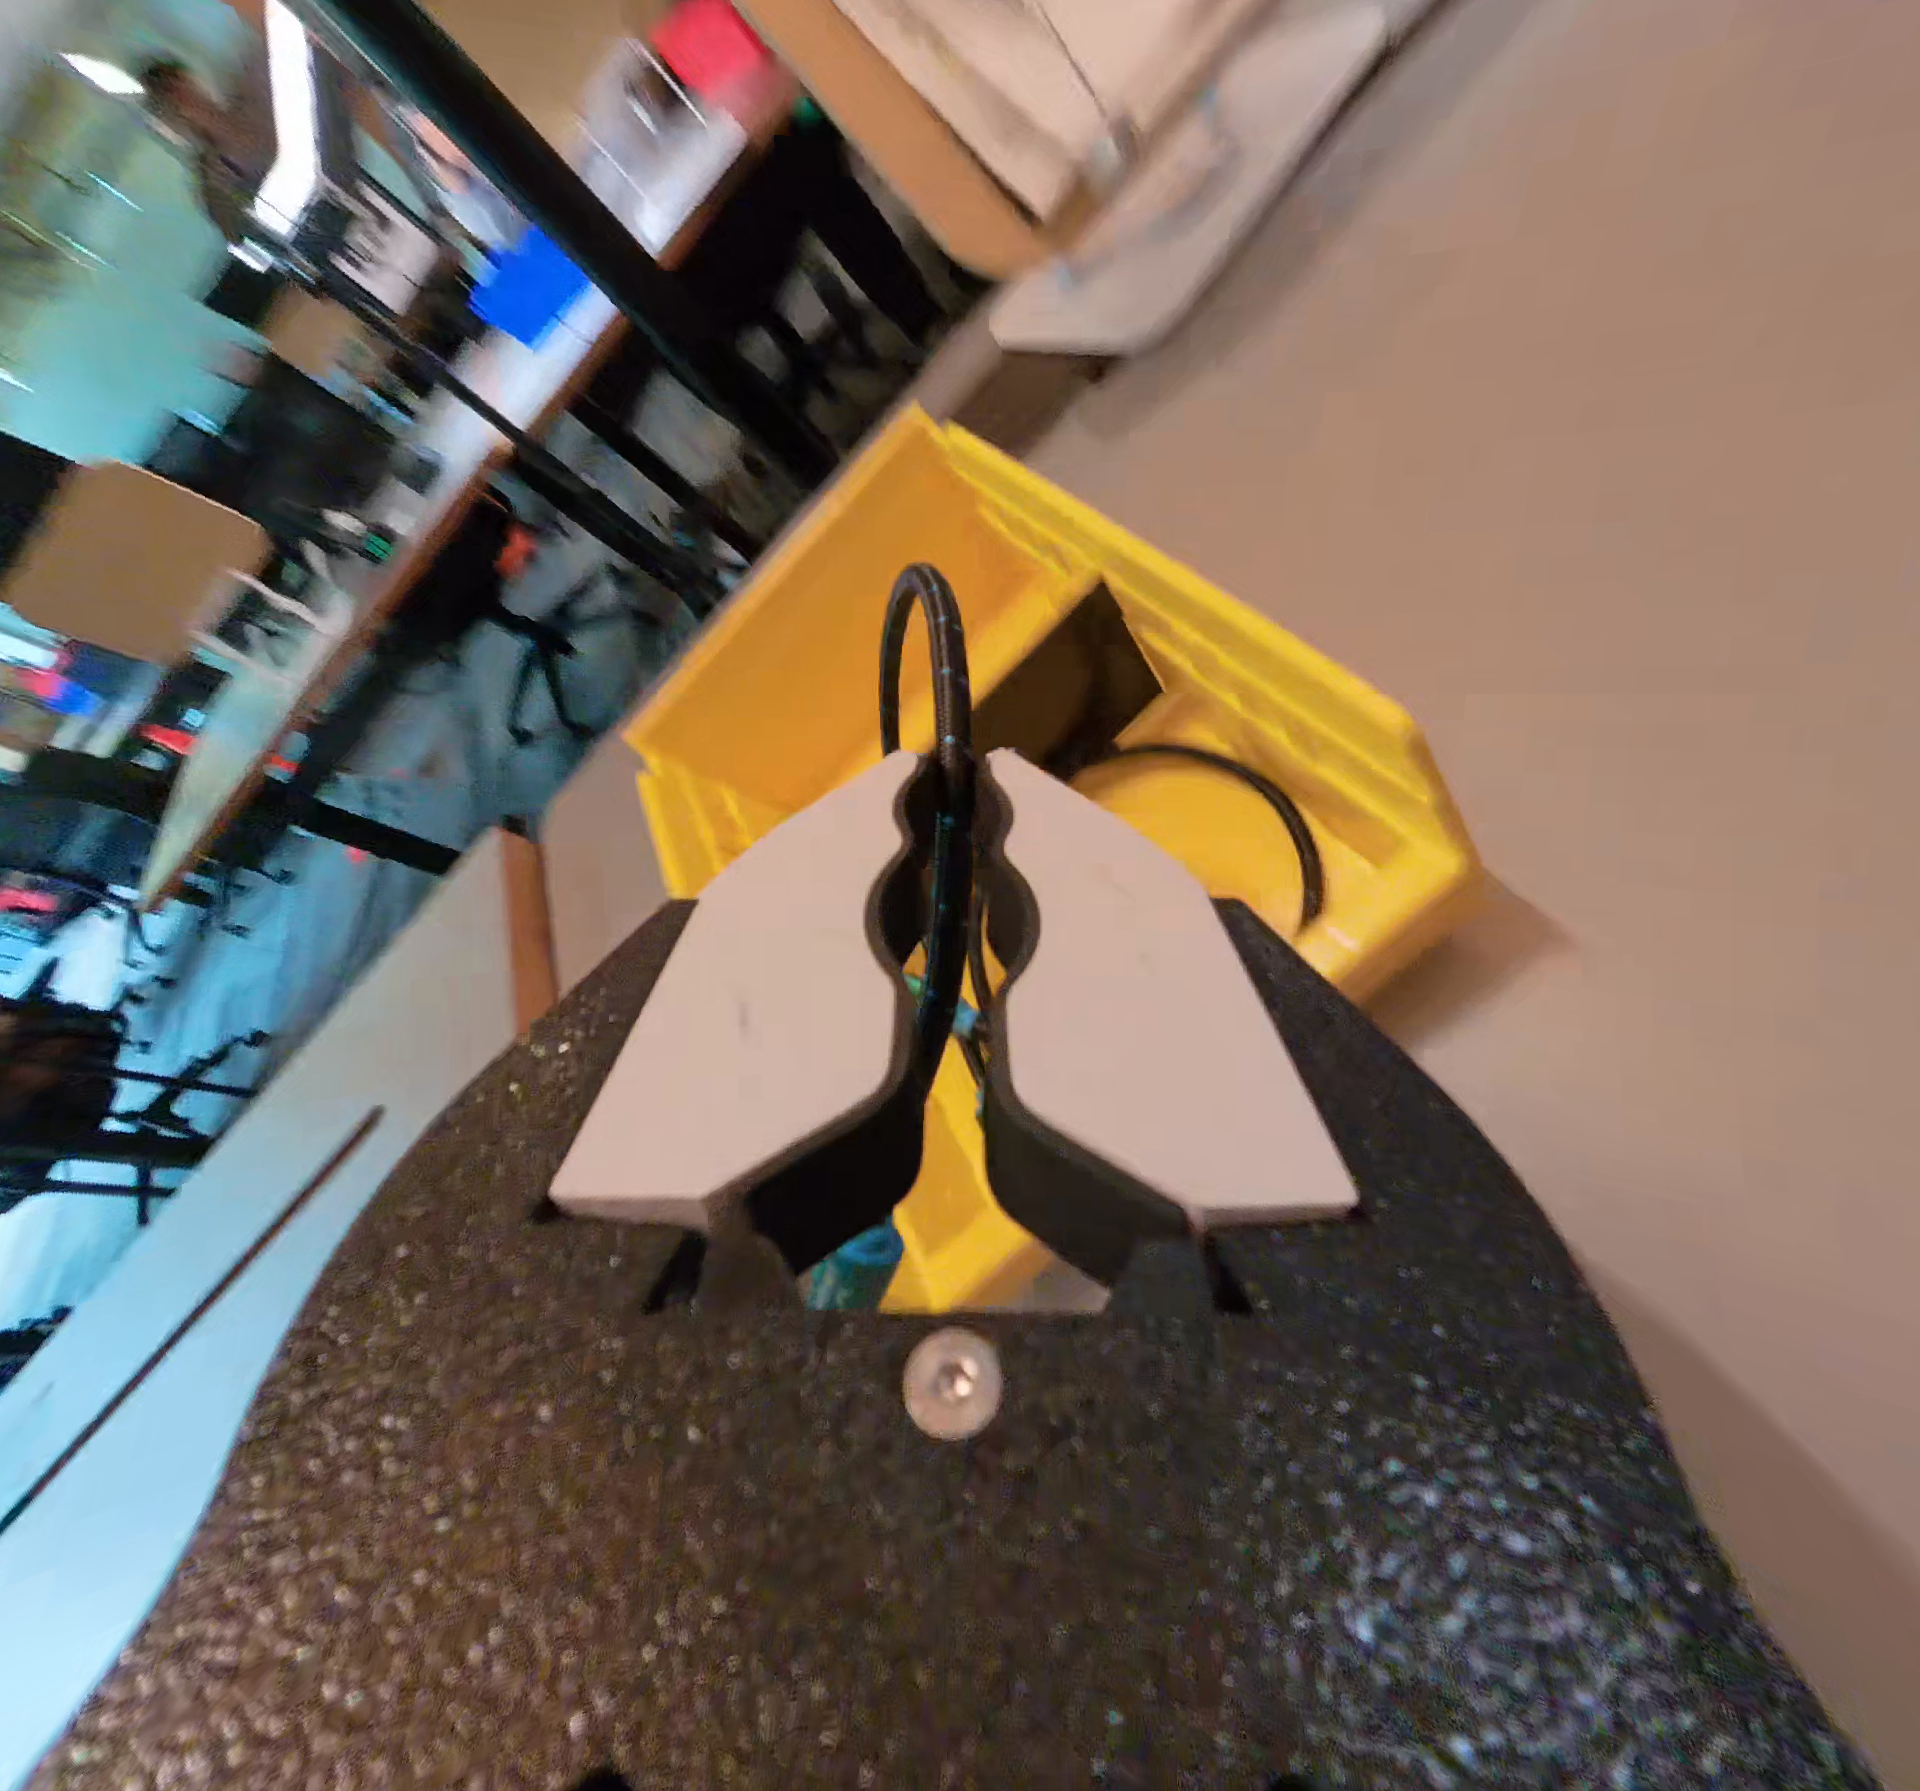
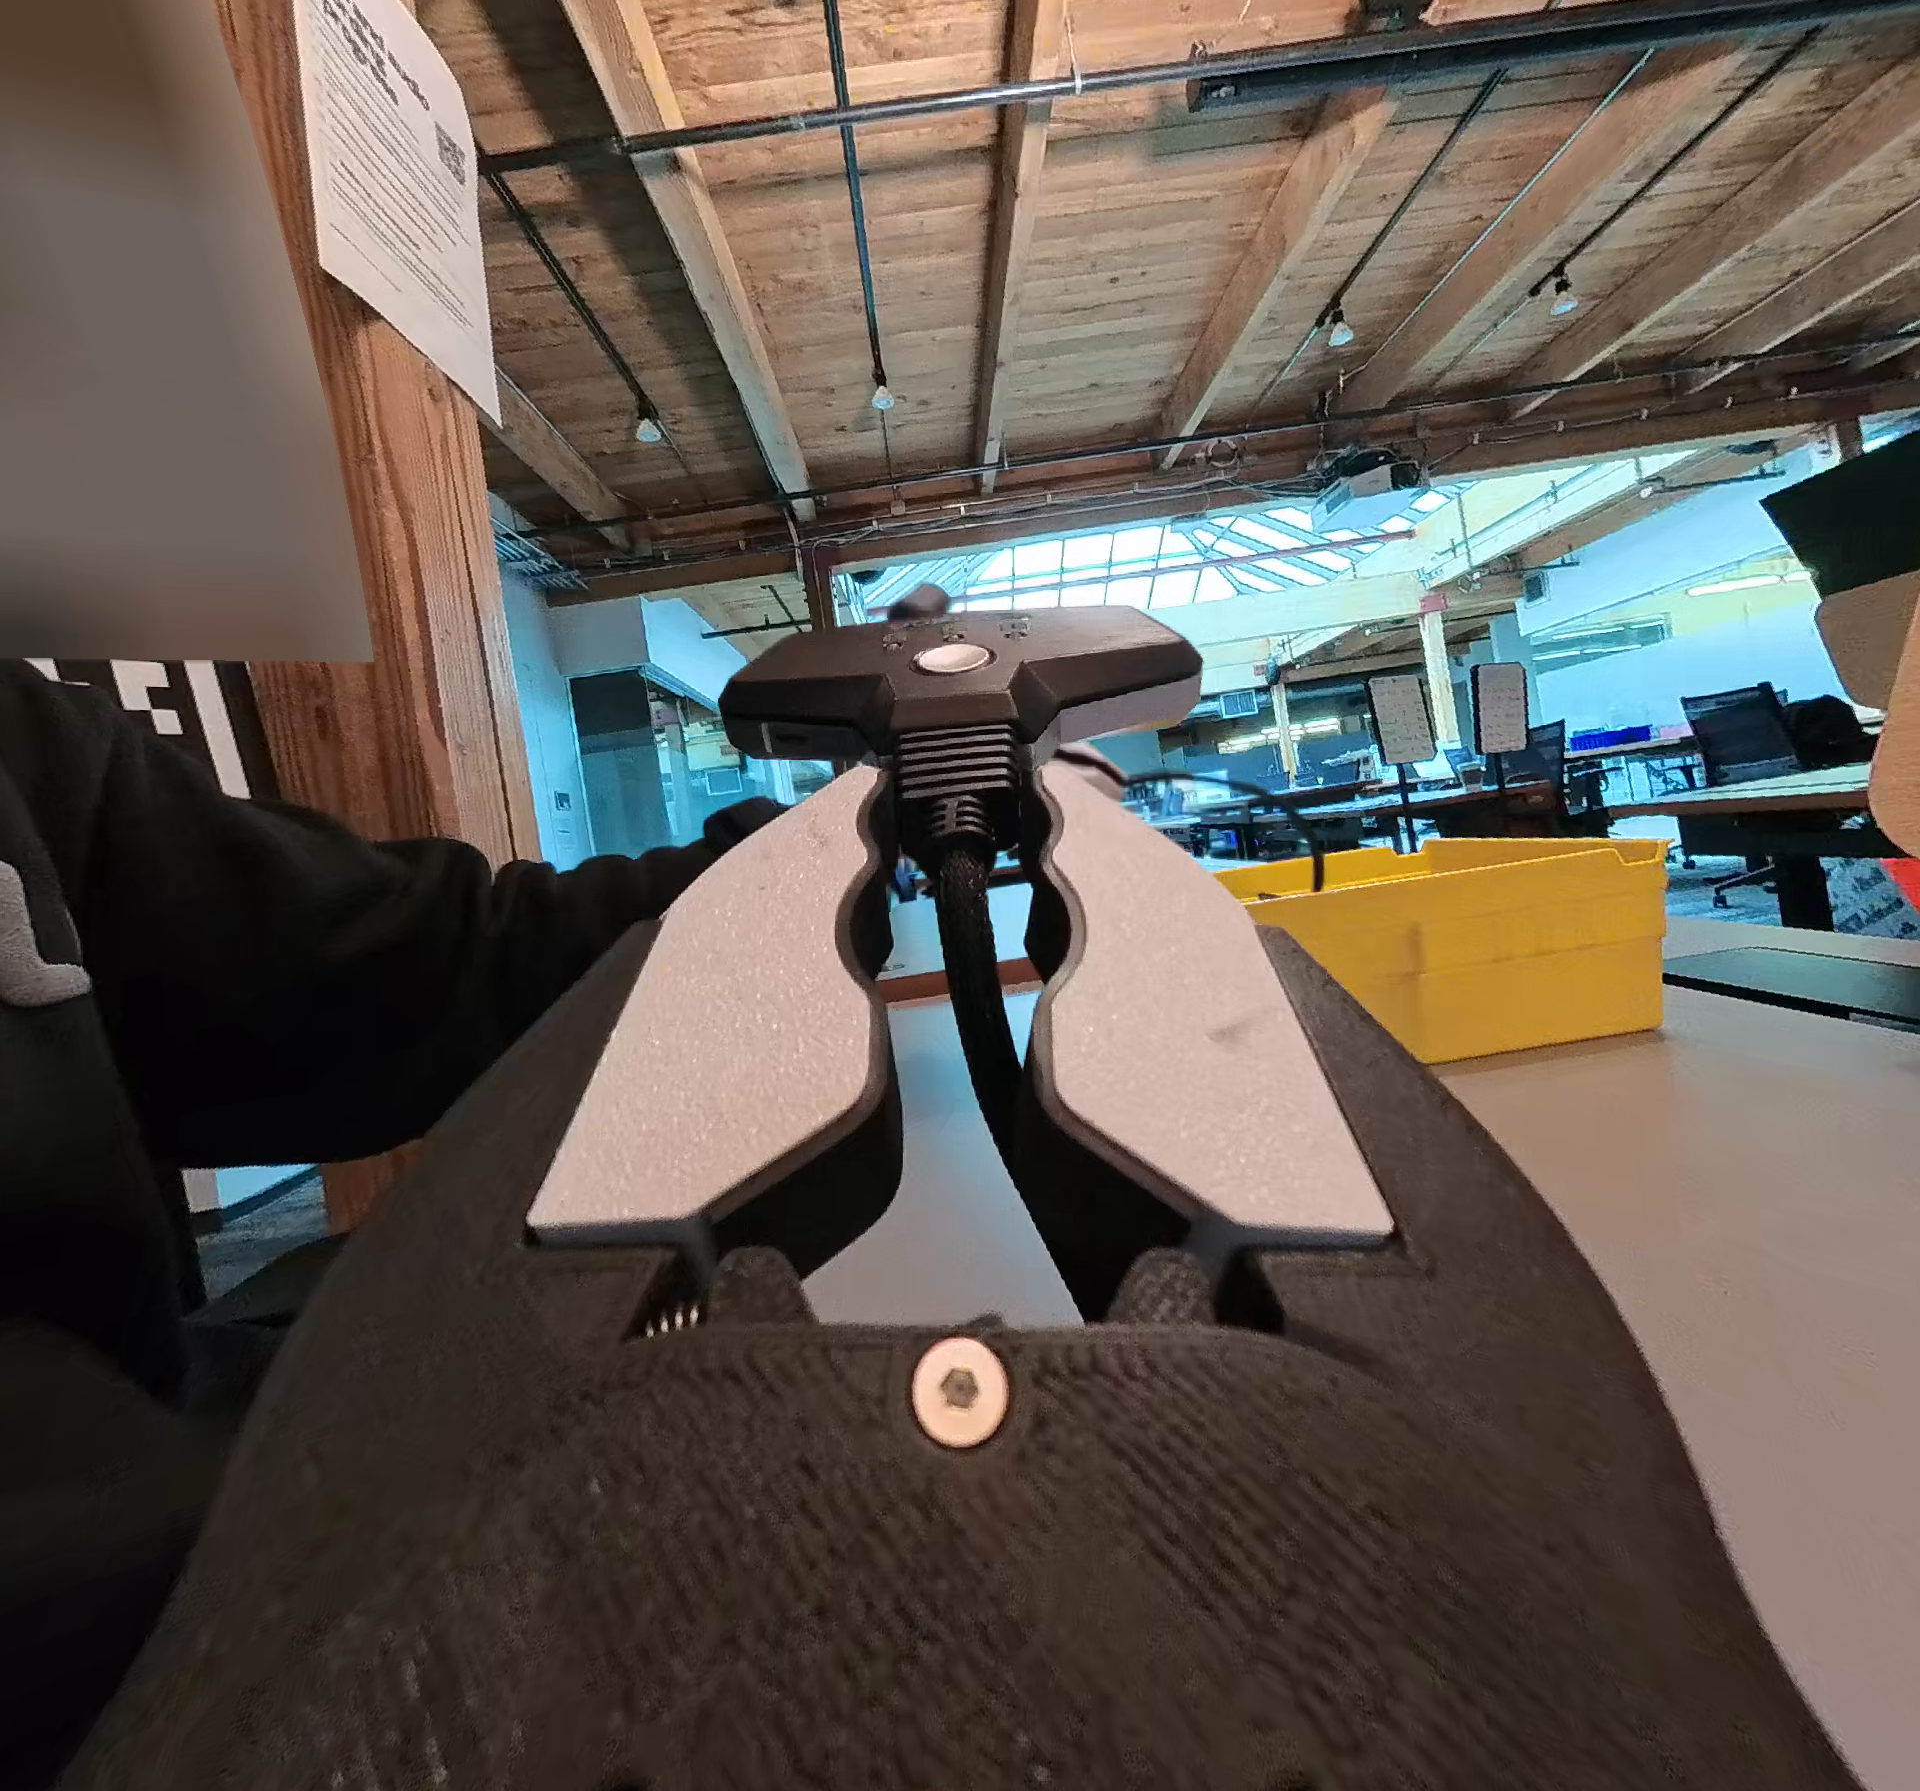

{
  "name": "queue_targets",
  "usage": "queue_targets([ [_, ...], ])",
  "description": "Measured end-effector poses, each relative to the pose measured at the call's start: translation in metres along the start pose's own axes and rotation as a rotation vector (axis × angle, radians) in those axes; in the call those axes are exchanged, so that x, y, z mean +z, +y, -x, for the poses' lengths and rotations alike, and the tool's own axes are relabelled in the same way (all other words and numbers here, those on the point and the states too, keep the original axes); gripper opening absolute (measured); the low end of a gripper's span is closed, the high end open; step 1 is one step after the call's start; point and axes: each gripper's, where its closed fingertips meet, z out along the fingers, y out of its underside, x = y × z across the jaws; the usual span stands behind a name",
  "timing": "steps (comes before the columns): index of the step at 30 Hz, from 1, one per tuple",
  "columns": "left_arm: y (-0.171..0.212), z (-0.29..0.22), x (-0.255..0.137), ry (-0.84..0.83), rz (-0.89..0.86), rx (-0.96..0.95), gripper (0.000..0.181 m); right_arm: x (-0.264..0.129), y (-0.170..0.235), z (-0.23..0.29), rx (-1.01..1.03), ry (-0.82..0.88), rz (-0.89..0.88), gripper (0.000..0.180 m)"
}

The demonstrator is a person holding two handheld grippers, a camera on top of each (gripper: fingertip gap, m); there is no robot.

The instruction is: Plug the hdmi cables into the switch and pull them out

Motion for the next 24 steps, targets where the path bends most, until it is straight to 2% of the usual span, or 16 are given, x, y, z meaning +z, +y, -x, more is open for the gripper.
queue_targets([
  [1,-0.013,0.007,-0.008,-0.034,-0.053,-0.006,0.006,0.000,-0.001,0.000,0.002,-0.004,-0.003,0.022],
  [6,-0.073,0.023,-0.047,-0.204,-0.314,0.022,0.007,-0.001,-0.002,0.001,0.007,-0.012,-0.012,0.022],
  [9,-0.092,0.026,-0.056,-0.257,-0.410,0.008,0.006,-0.001,-0.001,0.003,0.004,-0.017,-0.010,0.022],
  [12,-0.093,0.022,-0.047,-0.253,-0.416,0.030,0.007,-0.001,-0.002,0.003,0.001,-0.019,-0.012,0.022],
  [16,-0.077,0.025,-0.029,-0.302,-0.346,0.068,0.007,-0.002,-0.002,0.004,0.001,-0.021,-0.017,0.022],
  [24,-0.085,0.059,-0.059,-0.544,-0.451,0.062,0.006,-0.001,-0.002,0.005,0.005,-0.027,-0.016,0.022],
])
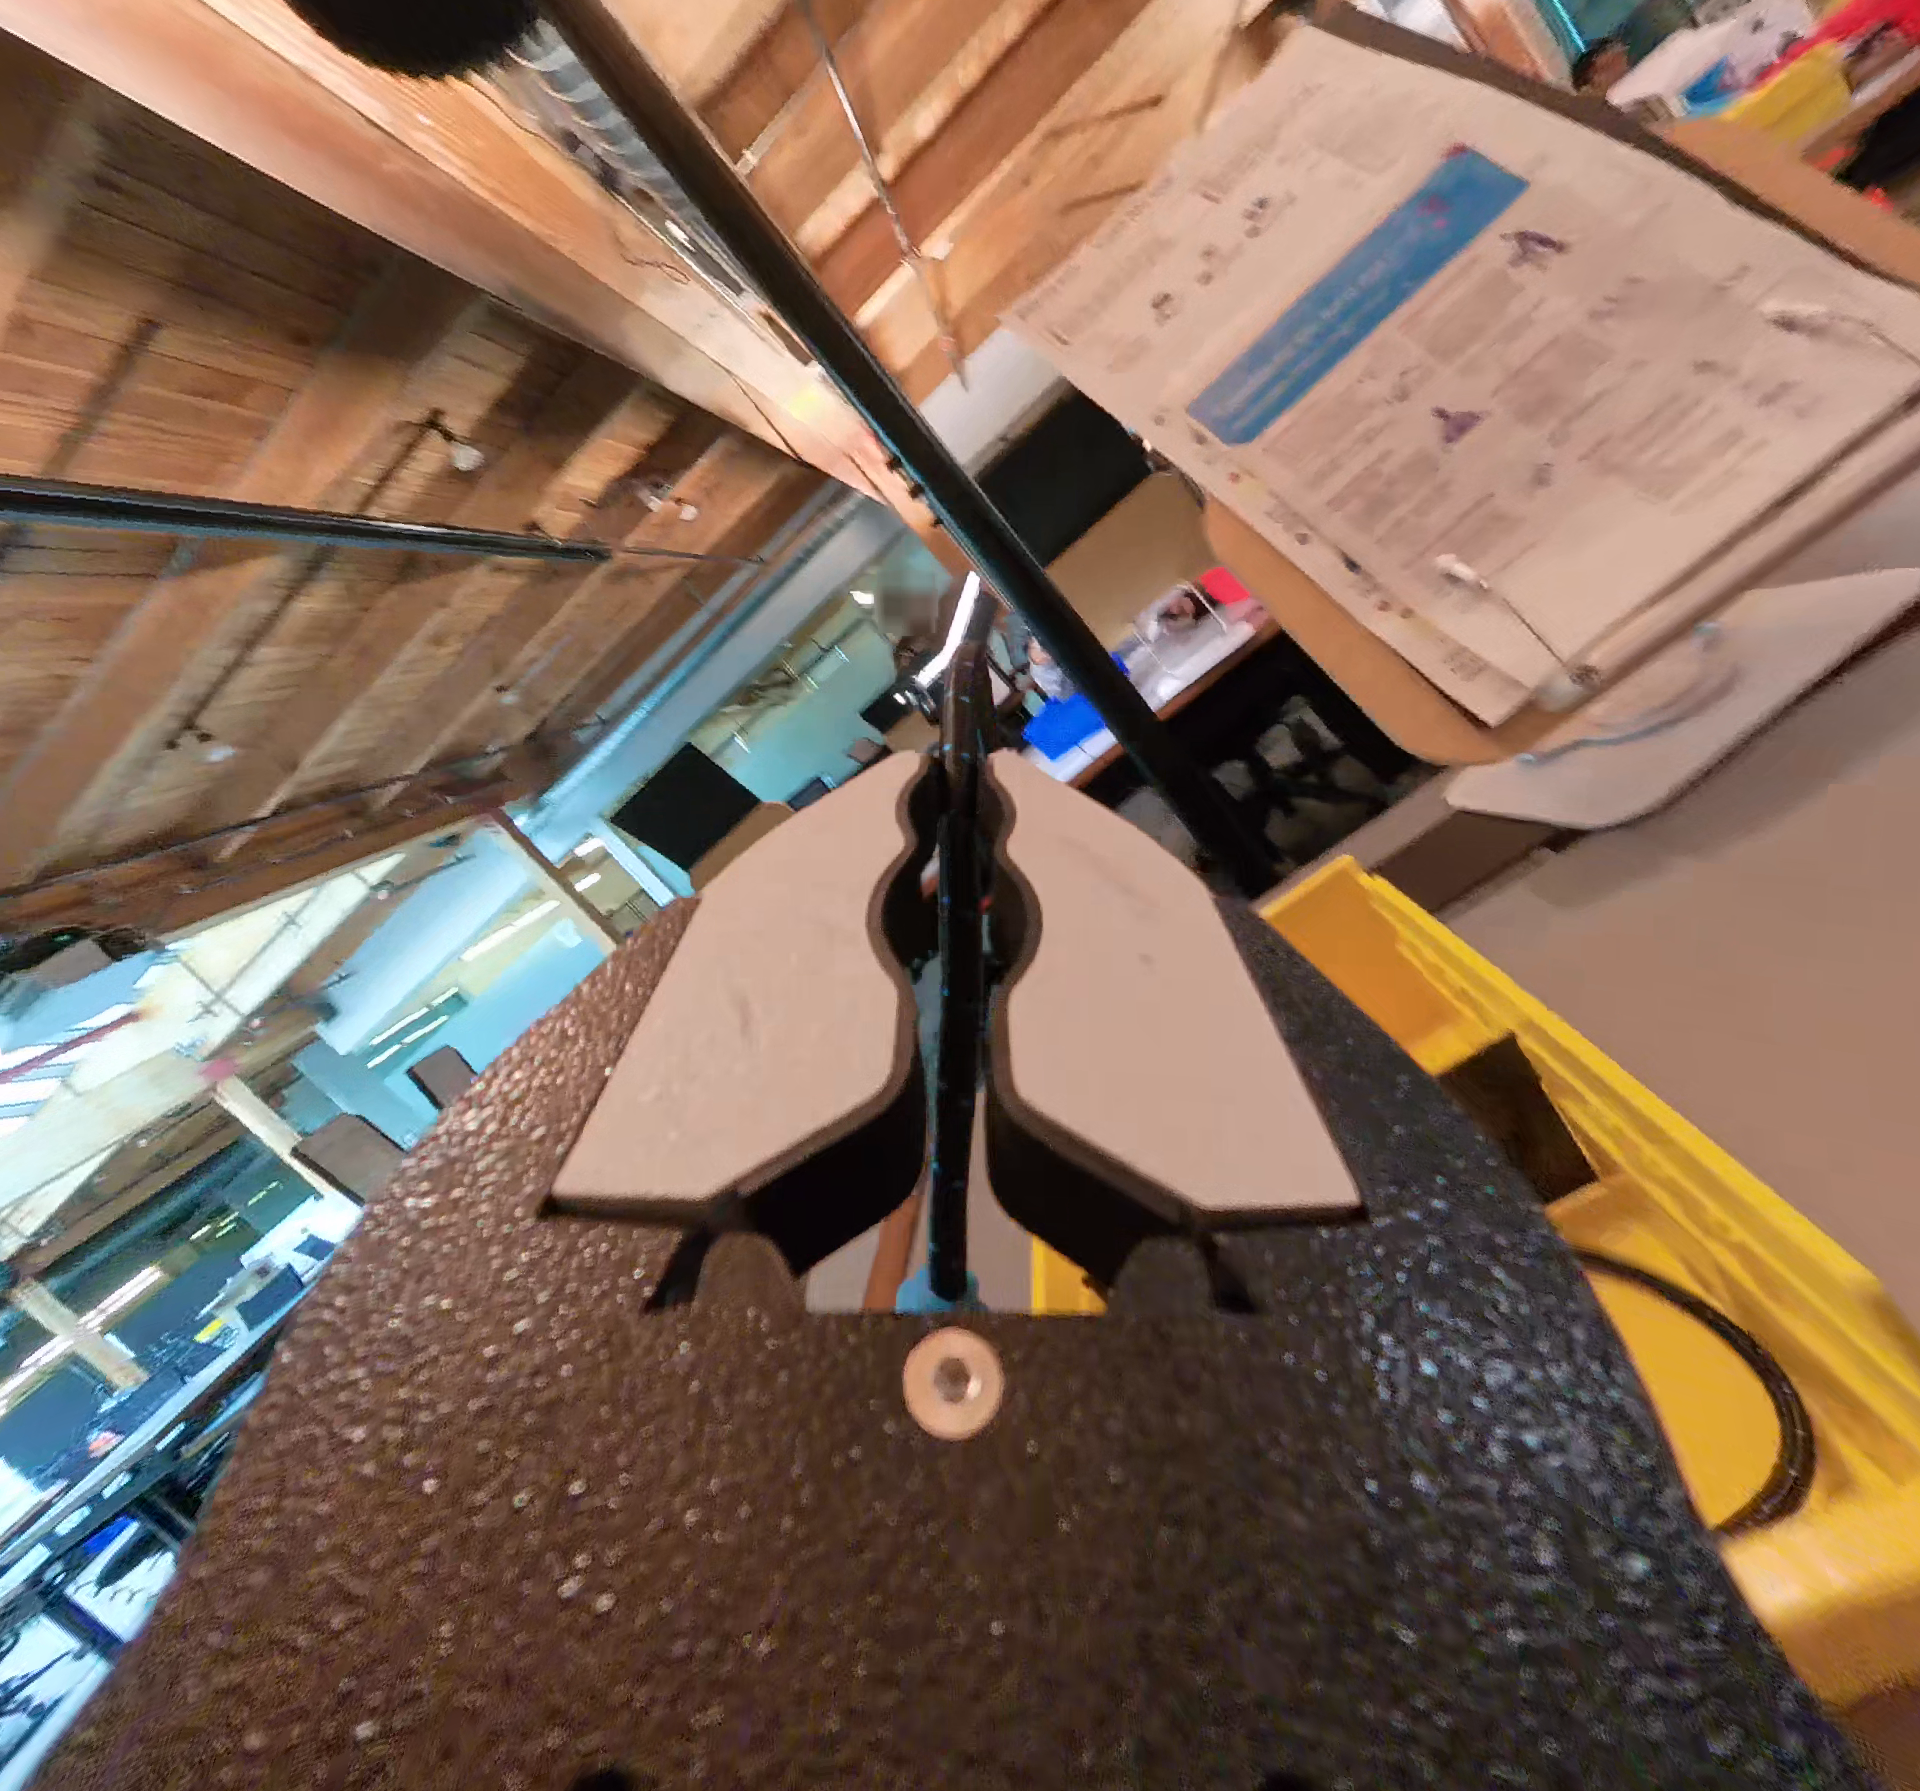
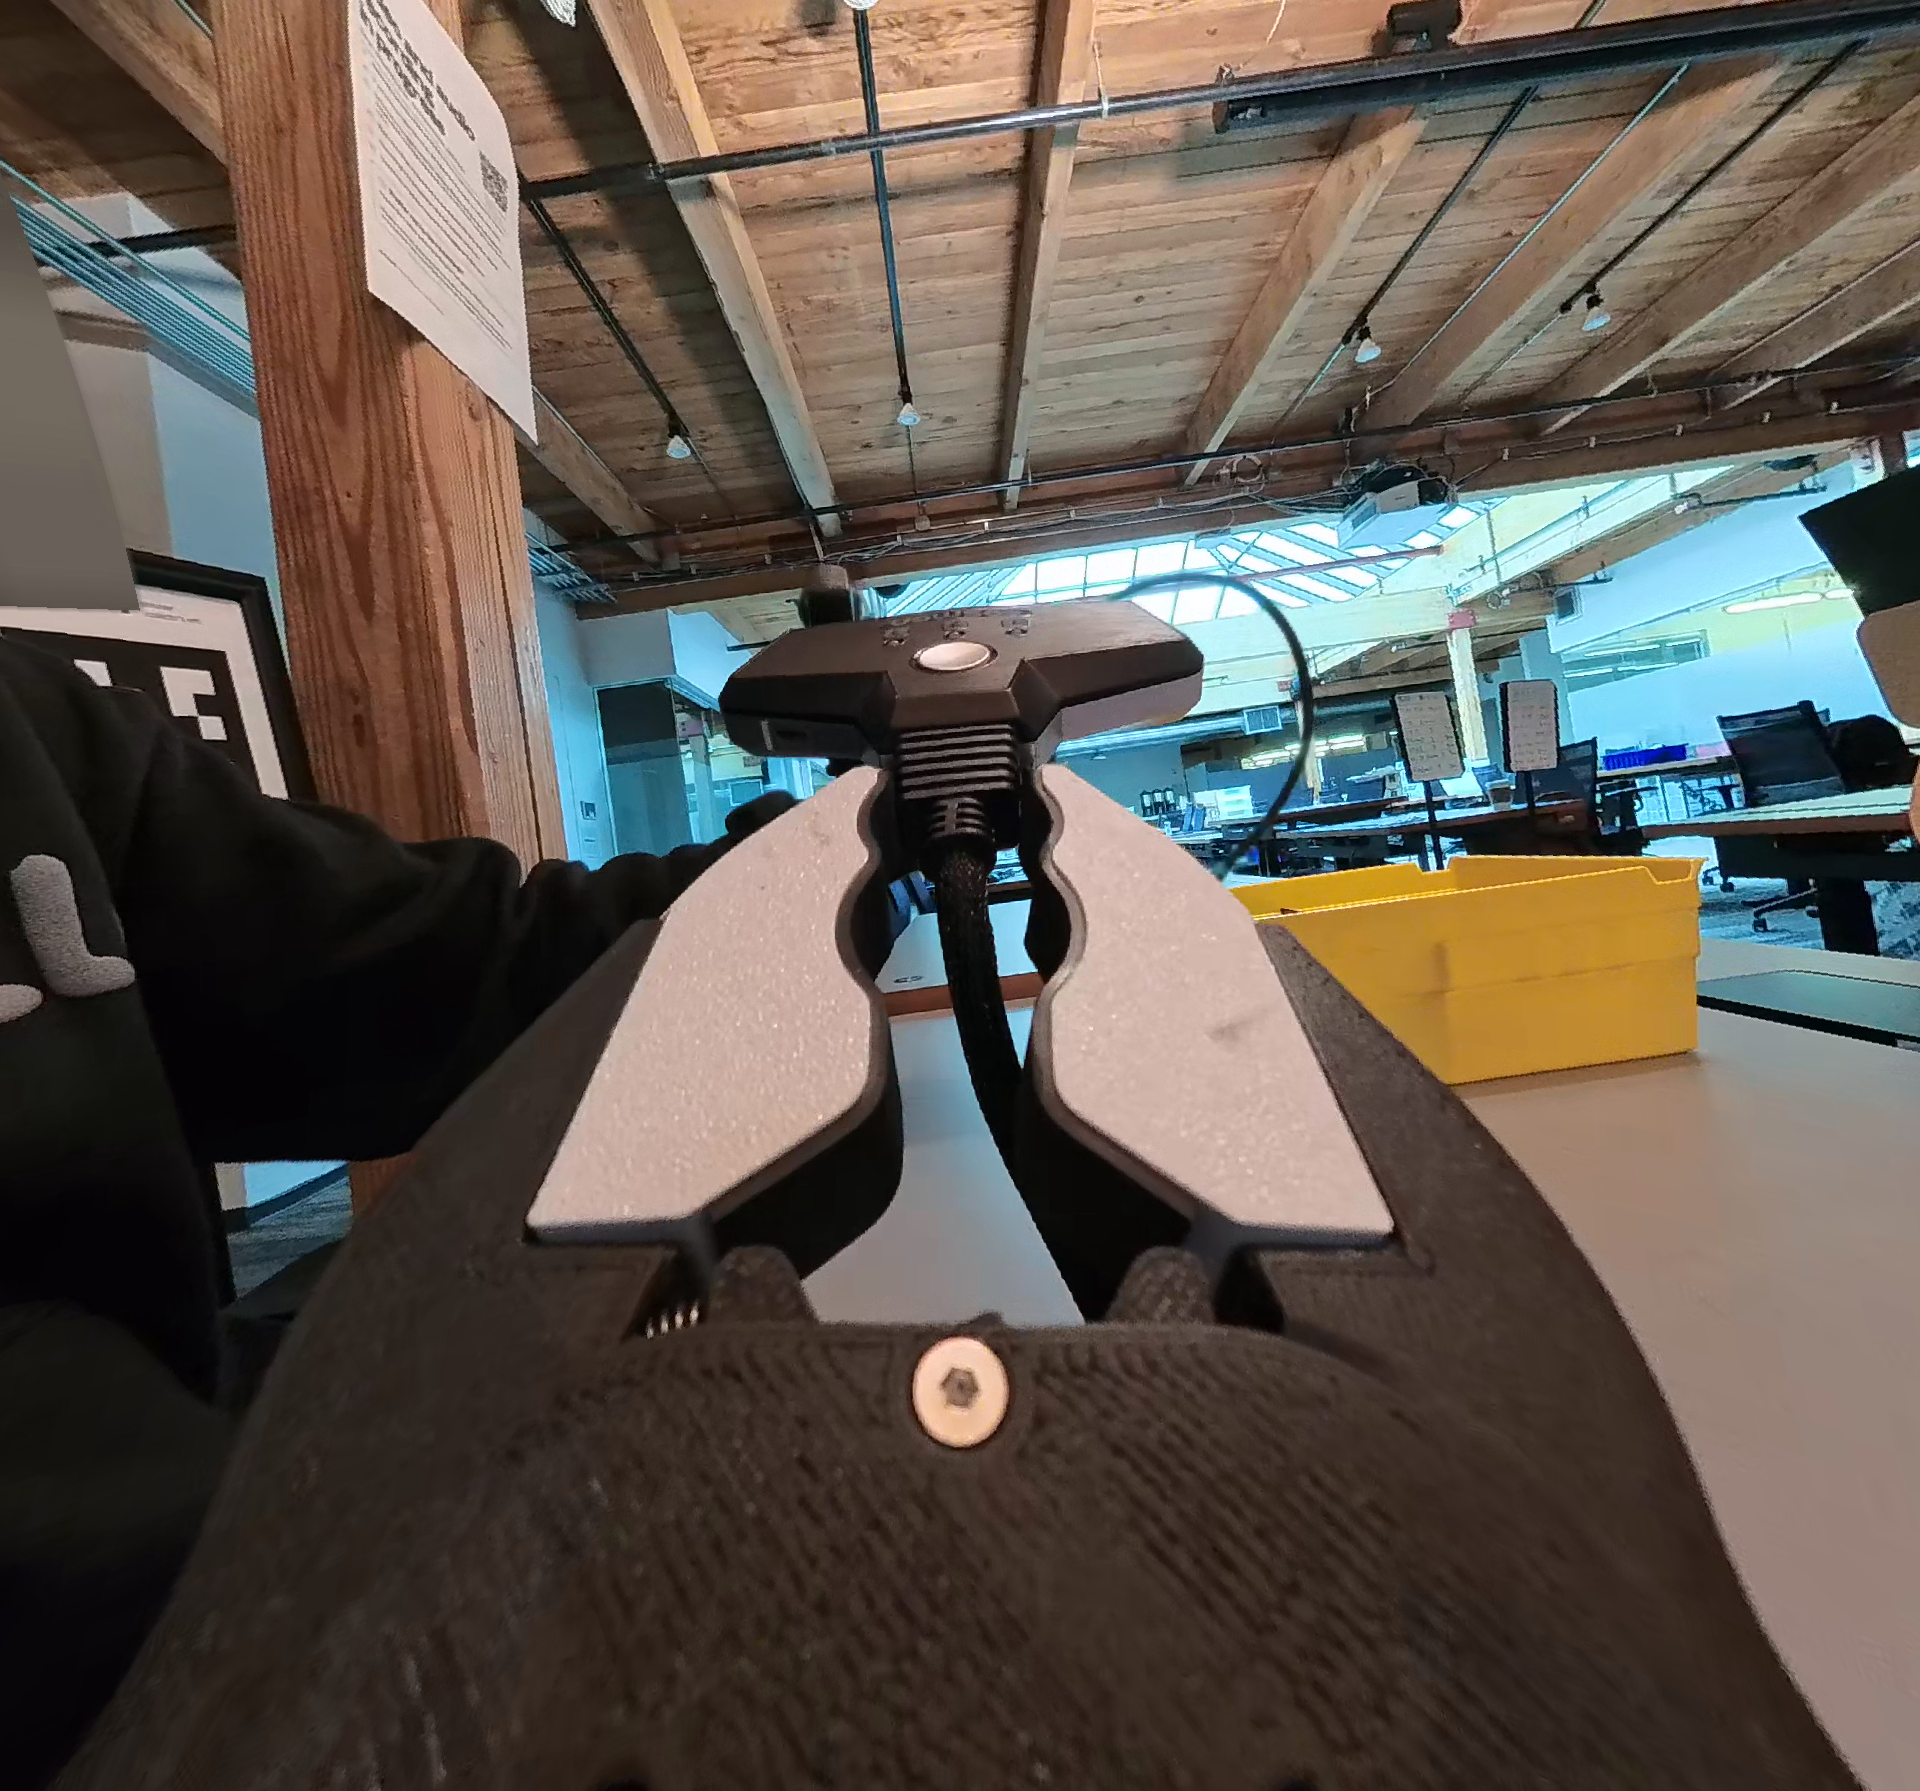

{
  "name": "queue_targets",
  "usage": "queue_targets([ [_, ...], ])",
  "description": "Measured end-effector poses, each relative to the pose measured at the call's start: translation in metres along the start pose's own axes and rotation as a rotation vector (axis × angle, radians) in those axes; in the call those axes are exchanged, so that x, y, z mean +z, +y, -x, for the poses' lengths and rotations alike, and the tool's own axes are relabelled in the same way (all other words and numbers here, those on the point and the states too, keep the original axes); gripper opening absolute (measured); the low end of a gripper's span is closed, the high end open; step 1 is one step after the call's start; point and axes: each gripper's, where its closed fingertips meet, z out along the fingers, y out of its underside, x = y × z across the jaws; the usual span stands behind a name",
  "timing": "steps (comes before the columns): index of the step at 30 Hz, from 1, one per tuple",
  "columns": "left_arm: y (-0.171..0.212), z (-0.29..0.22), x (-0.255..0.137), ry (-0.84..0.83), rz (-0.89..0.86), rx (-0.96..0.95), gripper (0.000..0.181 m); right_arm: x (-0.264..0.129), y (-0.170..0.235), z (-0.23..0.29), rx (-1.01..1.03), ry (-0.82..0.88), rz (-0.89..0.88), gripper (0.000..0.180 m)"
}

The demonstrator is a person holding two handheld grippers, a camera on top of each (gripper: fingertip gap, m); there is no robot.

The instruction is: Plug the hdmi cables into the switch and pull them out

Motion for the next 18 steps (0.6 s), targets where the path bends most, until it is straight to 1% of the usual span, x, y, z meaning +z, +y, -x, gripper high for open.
queue_targets([
  [3,-0.020,0.008,-0.004,-0.029,-0.065,-0.049,0.006,-0.001,-0.001,0.001,0.005,-0.005,-0.008,0.022],
  [5,-0.035,0.001,-0.007,0.008,-0.076,-0.097,0.007,-0.003,-0.005,0.001,0.015,-0.015,-0.028,0.022],
  [8,-0.062,-0.029,-0.017,0.140,-0.083,-0.103,0.007,-0.006,-0.013,0.007,0.047,-0.070,-0.075,0.022],
  [10,-0.077,-0.055,-0.028,0.251,-0.057,-0.117,0.006,-0.009,-0.019,0.012,0.066,-0.112,-0.106,0.022],
  [13,-0.096,-0.093,-0.047,0.405,-0.037,-0.201,0.007,-0.010,-0.020,0.017,0.085,-0.147,-0.118,0.022],
  [18,-0.105,-0.150,-0.078,0.615,-0.067,-0.318,0.006,-0.010,-0.020,0.020,0.084,-0.164,-0.118,0.022],
])
